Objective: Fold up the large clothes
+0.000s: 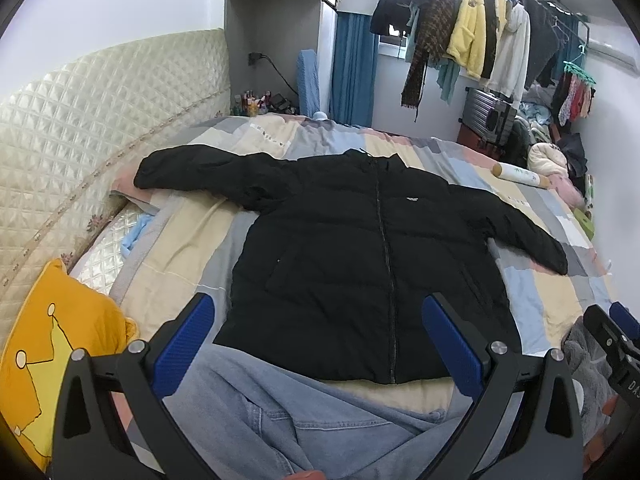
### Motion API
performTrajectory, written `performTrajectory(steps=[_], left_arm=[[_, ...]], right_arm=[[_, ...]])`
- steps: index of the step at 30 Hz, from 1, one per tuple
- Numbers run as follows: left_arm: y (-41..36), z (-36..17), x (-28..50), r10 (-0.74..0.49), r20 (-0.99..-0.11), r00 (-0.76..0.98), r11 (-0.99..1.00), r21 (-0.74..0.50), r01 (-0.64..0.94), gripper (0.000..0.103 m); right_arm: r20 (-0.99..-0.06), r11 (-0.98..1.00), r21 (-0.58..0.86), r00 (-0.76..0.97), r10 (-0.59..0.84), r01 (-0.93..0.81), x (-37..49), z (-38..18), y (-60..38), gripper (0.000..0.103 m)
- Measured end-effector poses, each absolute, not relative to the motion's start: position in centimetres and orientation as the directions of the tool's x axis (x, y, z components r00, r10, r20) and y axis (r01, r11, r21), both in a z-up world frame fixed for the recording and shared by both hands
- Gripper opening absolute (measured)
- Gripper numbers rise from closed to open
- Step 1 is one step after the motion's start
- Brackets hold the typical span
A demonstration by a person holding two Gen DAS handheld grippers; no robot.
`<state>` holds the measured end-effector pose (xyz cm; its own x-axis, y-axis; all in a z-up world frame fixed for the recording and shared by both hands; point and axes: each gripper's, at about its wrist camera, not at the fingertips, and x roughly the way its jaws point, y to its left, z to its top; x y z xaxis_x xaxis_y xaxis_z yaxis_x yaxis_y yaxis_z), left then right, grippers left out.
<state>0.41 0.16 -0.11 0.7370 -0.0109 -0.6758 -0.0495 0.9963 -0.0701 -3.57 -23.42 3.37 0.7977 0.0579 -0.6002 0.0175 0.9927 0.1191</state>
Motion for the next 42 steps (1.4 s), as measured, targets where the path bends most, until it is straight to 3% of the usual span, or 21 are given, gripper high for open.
performTrajectory(steps=[27,42], left_arm=[[-0.2,-5.0,2.6,0.015,-0.656,0.755,0.998,-0.041,-0.056,0.103],[-0.6,-6.7,2.2,-0.012,-0.689,0.725,0.996,-0.073,-0.053,0.103]], right_arm=[[-0.604,0.995,0.097,0.793,0.08,-0.027,-1.3,-2.3,-23.9,0.103],[-0.621,0.994,0.11,0.78,0.082,-0.016,-1.1,-3.2,-23.9,0.103]])
